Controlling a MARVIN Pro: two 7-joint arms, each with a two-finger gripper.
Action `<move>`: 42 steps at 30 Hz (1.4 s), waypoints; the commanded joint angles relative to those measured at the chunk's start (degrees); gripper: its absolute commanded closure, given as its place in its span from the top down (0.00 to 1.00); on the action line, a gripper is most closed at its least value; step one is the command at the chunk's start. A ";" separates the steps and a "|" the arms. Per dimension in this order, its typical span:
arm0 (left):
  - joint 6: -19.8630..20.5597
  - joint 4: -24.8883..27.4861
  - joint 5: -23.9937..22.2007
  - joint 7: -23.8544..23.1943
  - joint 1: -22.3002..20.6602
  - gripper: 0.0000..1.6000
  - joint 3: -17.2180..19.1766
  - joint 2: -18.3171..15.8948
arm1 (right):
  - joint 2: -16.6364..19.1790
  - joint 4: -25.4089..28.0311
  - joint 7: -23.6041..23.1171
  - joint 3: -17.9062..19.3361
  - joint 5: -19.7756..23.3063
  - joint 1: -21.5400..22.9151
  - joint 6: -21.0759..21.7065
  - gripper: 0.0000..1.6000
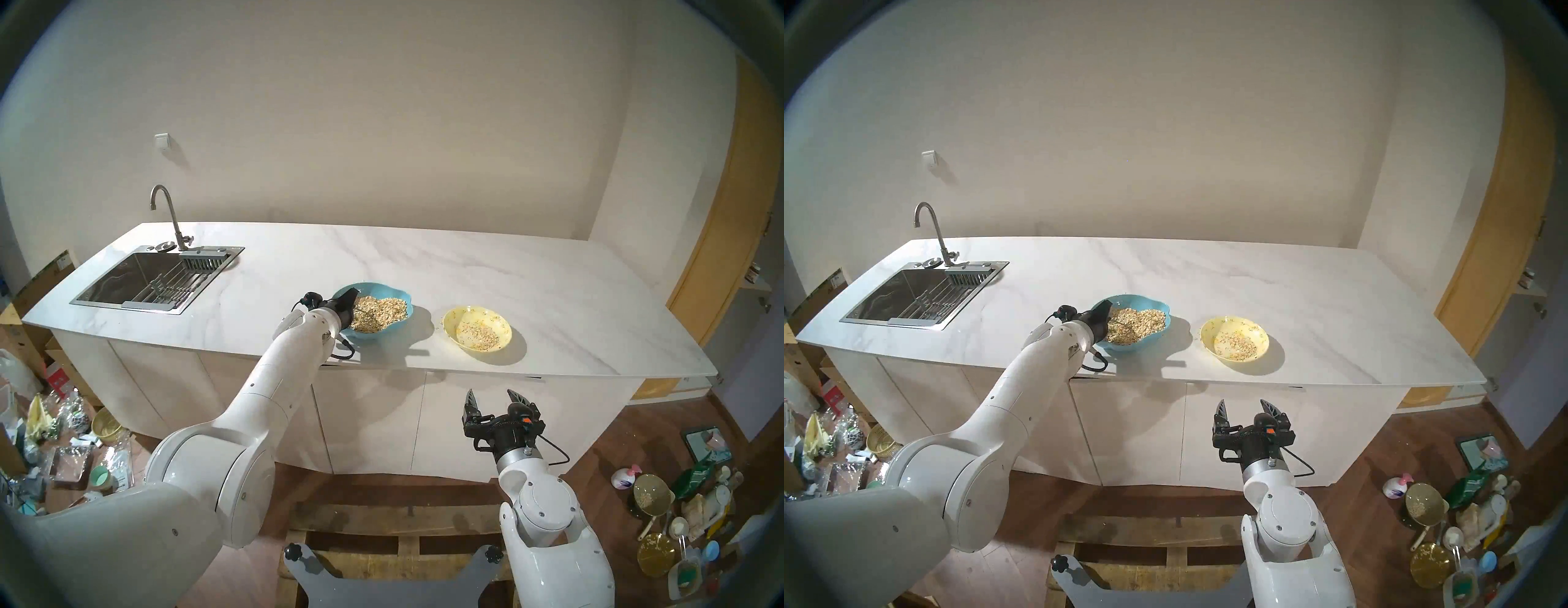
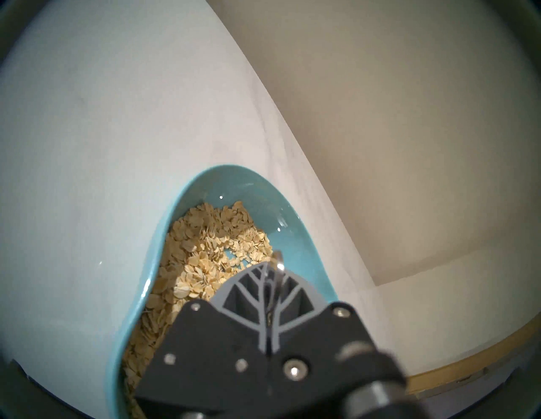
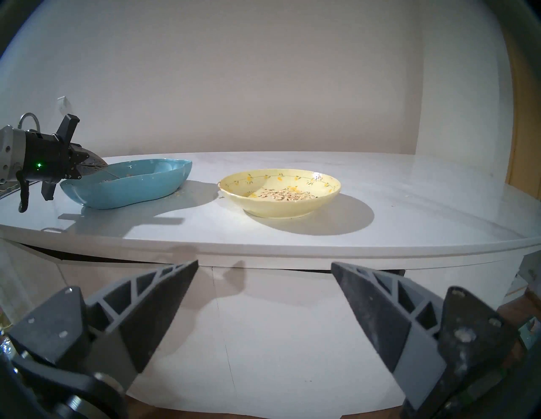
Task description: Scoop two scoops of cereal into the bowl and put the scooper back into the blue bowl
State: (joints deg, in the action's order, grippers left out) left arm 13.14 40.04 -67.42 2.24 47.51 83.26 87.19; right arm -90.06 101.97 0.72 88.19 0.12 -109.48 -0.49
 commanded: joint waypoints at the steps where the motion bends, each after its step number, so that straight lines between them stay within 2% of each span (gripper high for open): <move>1: 2.59 -0.51 -2.22 -1.06 -1.45 0.00 1.40 1.11 | -0.15 1.49 0.03 -0.08 0.06 0.27 -0.27 1.00; 8: 4.26 -1.85 -3.41 -1.73 -1.36 0.00 3.26 1.55 | -0.15 1.49 0.03 -0.08 0.06 0.27 -0.27 1.00; 18: 5.67 -3.10 -4.59 -1.95 -2.39 0.00 3.99 1.34 | -0.15 1.49 0.03 -0.08 0.06 0.27 -0.27 1.00; 42: 8.92 -0.45 -6.21 0.50 -4.40 0.00 5.29 1.08 | -0.14 1.39 0.03 -0.08 0.06 0.32 -0.31 1.00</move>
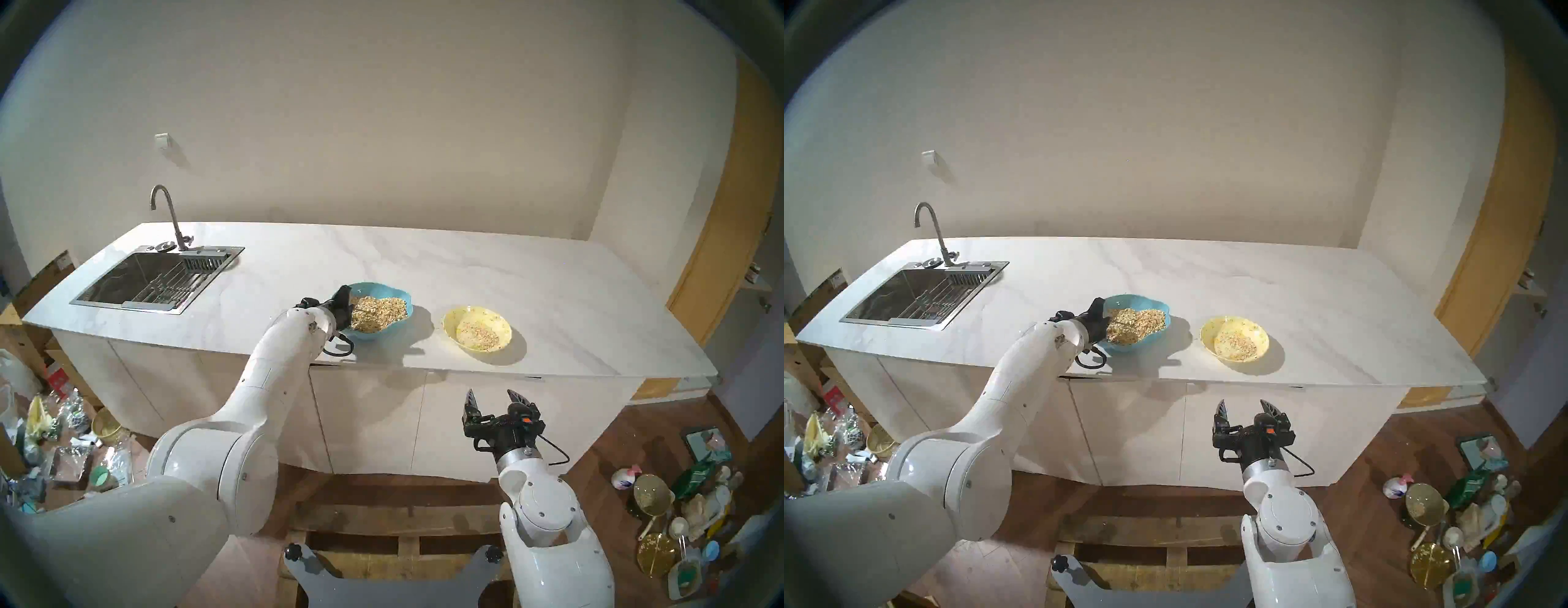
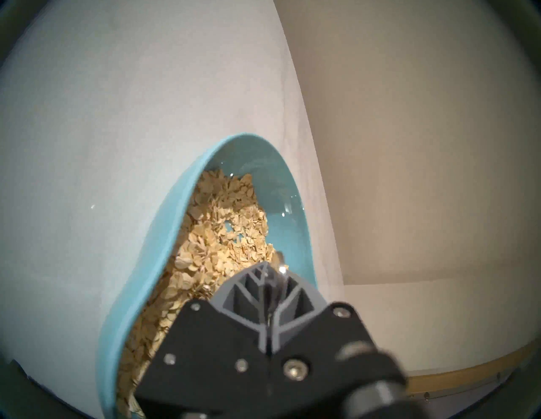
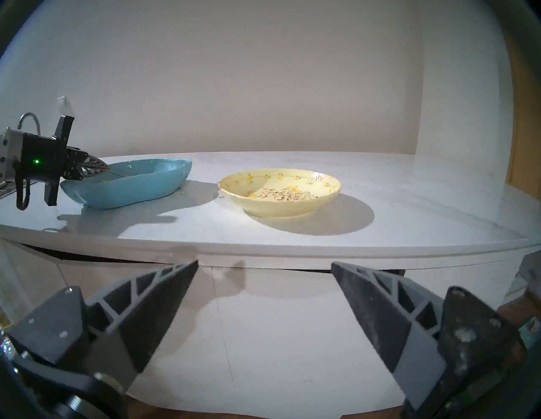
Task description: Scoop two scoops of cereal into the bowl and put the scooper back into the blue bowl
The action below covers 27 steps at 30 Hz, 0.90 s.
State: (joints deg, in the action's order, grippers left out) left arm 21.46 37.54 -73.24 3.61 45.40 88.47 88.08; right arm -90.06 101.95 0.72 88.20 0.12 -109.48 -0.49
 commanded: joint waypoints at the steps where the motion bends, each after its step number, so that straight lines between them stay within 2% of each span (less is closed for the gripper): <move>1: 0.67 2.13 -0.39 -0.78 -2.32 0.00 0.10 0.13 | -0.14 1.42 0.03 -0.08 0.06 0.32 -0.31 1.00; 16: 2.29 4.28 -1.01 1.16 -2.25 0.00 1.11 -0.32 | -0.14 1.43 0.03 -0.08 0.06 0.32 -0.31 1.00; 27: 2.78 3.25 -1.20 1.92 -4.48 0.00 1.07 0.93 | -0.14 1.38 0.02 -0.08 0.06 0.35 -0.32 1.00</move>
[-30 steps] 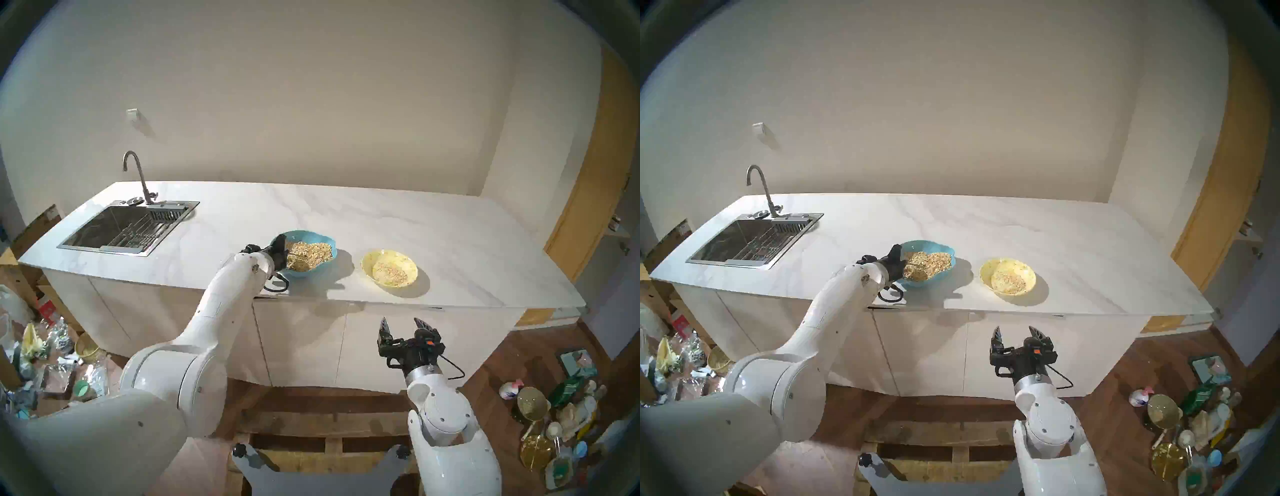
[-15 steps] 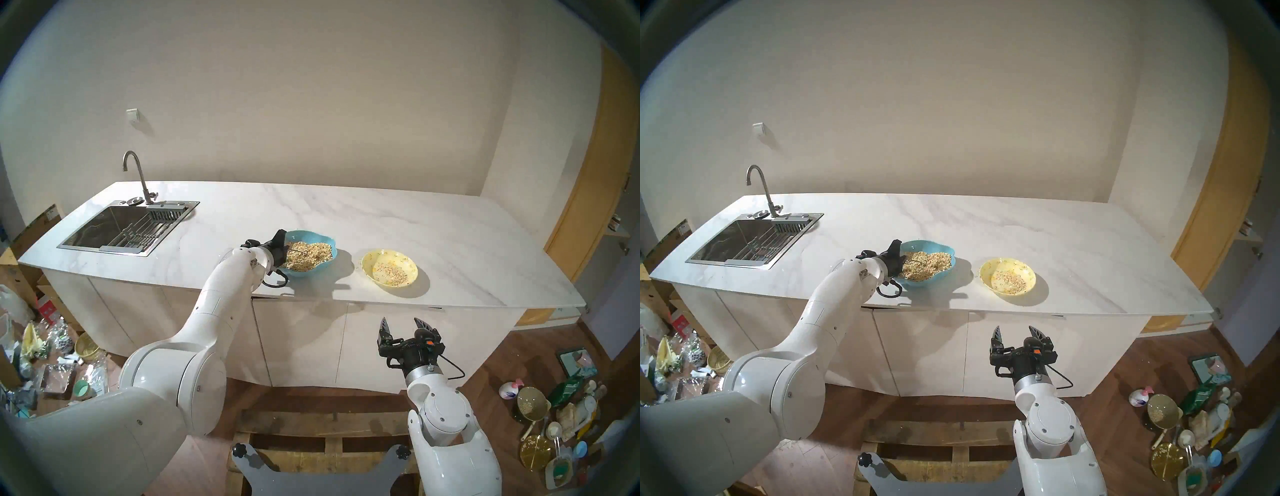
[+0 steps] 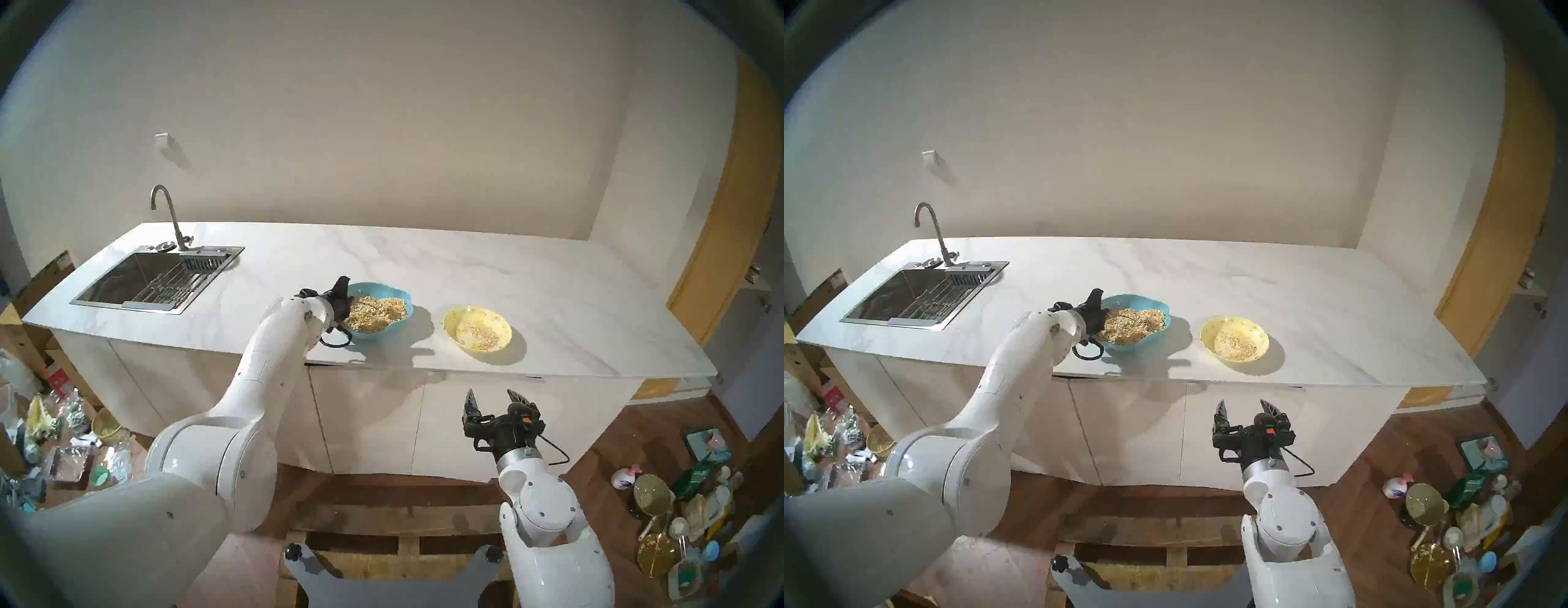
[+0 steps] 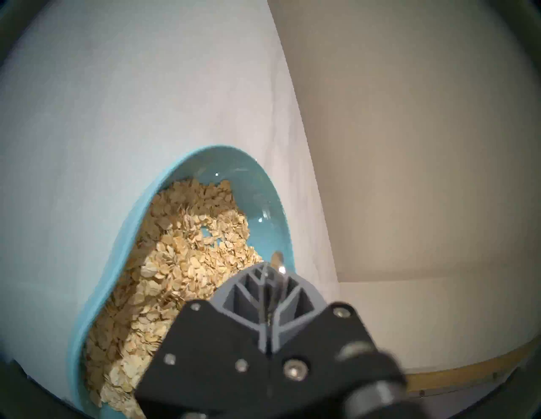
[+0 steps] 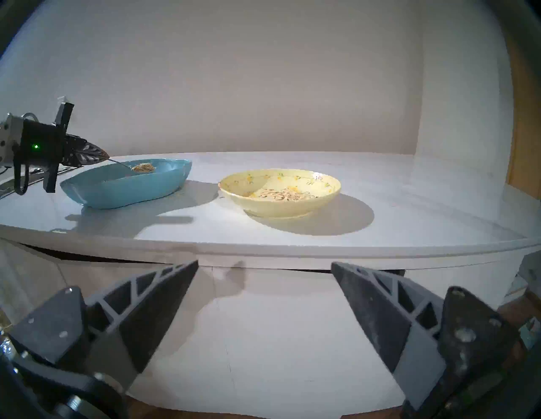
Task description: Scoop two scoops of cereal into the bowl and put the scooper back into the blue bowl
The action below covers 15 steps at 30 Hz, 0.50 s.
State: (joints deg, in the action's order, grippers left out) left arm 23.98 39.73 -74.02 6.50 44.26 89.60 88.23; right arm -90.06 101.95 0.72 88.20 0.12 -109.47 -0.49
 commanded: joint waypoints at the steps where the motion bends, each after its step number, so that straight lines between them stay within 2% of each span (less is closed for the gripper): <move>1: 0.22 0.84 -0.37 -0.93 -3.62 0.00 -0.12 0.95 | -0.14 1.38 0.02 -0.08 0.06 0.34 -0.32 1.00; 15: -0.08 -2.99 0.49 -1.31 -7.49 0.00 -2.84 4.22 | -0.14 1.33 0.02 -0.08 0.05 0.36 -0.34 1.00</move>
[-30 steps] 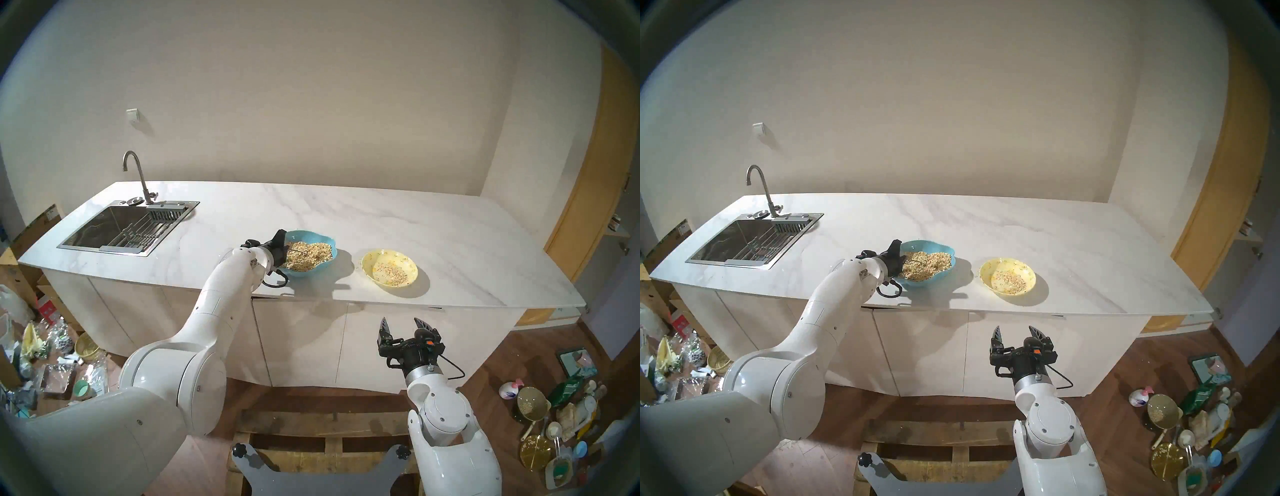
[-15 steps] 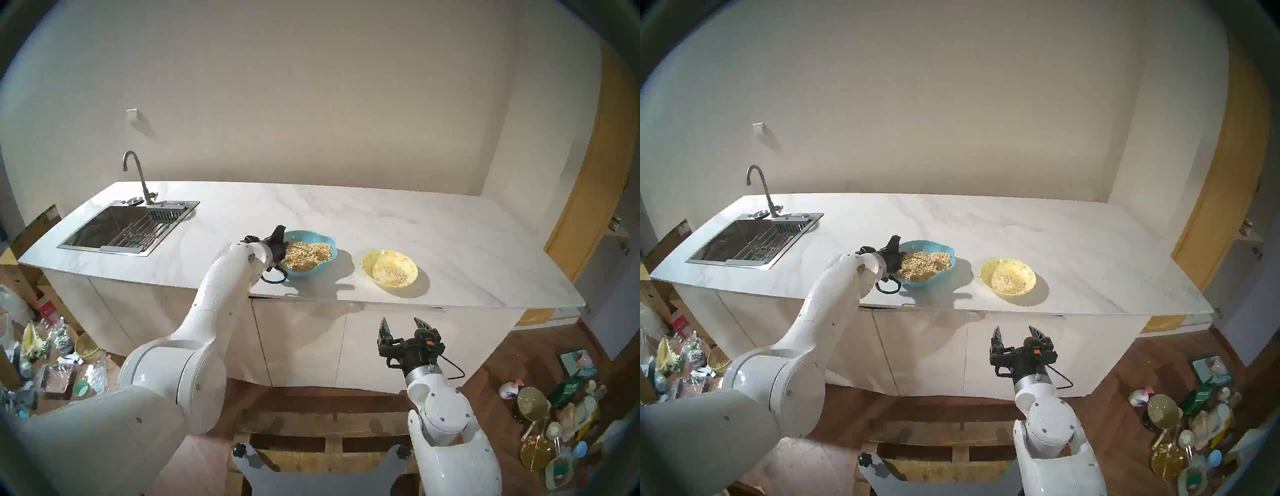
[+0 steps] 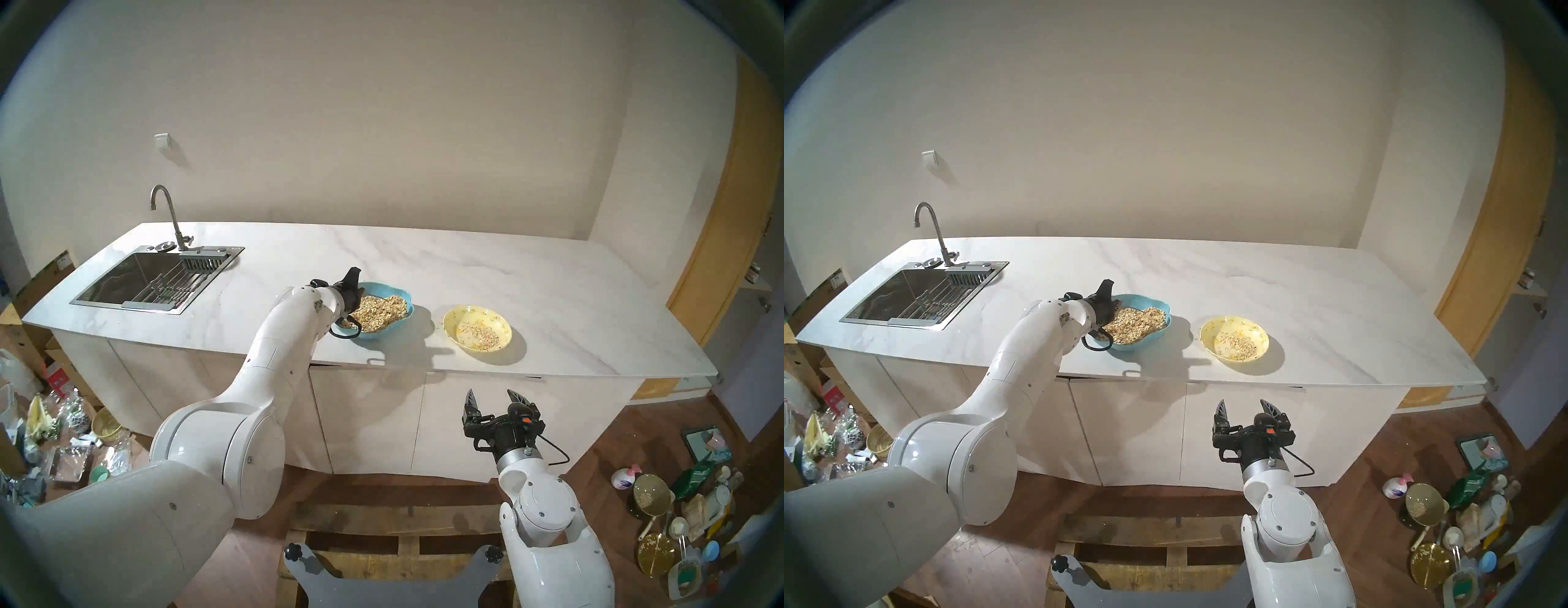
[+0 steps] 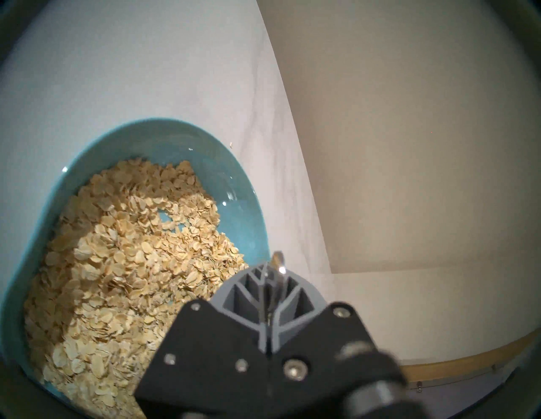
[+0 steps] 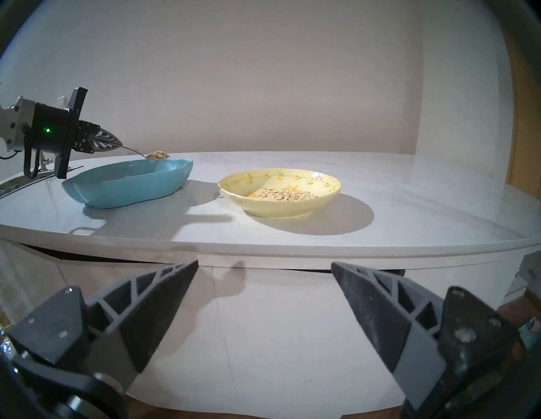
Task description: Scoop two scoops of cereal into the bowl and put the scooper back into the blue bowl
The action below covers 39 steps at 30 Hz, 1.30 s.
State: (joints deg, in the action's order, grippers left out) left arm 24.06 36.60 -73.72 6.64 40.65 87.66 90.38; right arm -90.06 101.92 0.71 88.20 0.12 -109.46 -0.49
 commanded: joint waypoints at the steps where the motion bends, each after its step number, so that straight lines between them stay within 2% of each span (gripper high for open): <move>1: -0.21 -0.16 0.27 -1.54 -4.11 0.00 -1.17 2.30 | -0.14 1.36 0.02 -0.08 0.05 0.36 -0.34 1.00; 16: -1.23 -4.89 1.72 -1.52 -8.61 0.00 -4.98 8.04 | -0.13 1.28 0.02 -0.08 0.05 0.41 -0.35 1.00; 21: -2.62 -9.64 2.92 -1.73 -11.54 0.00 -6.64 11.56 | -0.13 1.27 0.02 -0.08 0.05 0.41 -0.35 1.00; 26: -5.24 -16.32 7.09 -1.93 -14.68 0.00 -11.79 14.28 | -0.13 1.26 0.02 -0.08 0.04 0.42 -0.35 1.00; 32: -6.64 -20.91 8.70 -3.30 -16.87 0.00 -16.26 14.89 | -0.13 1.21 0.01 -0.08 0.04 0.44 -0.35 1.00; 39: -8.56 -21.93 9.99 -5.60 -17.74 0.00 -20.68 13.62 | -0.13 1.23 0.01 -0.08 0.04 0.43 -0.35 1.00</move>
State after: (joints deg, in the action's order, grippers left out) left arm 17.54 13.57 -64.67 3.99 26.19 67.73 104.19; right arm -90.05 101.85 0.71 88.20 0.10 -109.43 -0.49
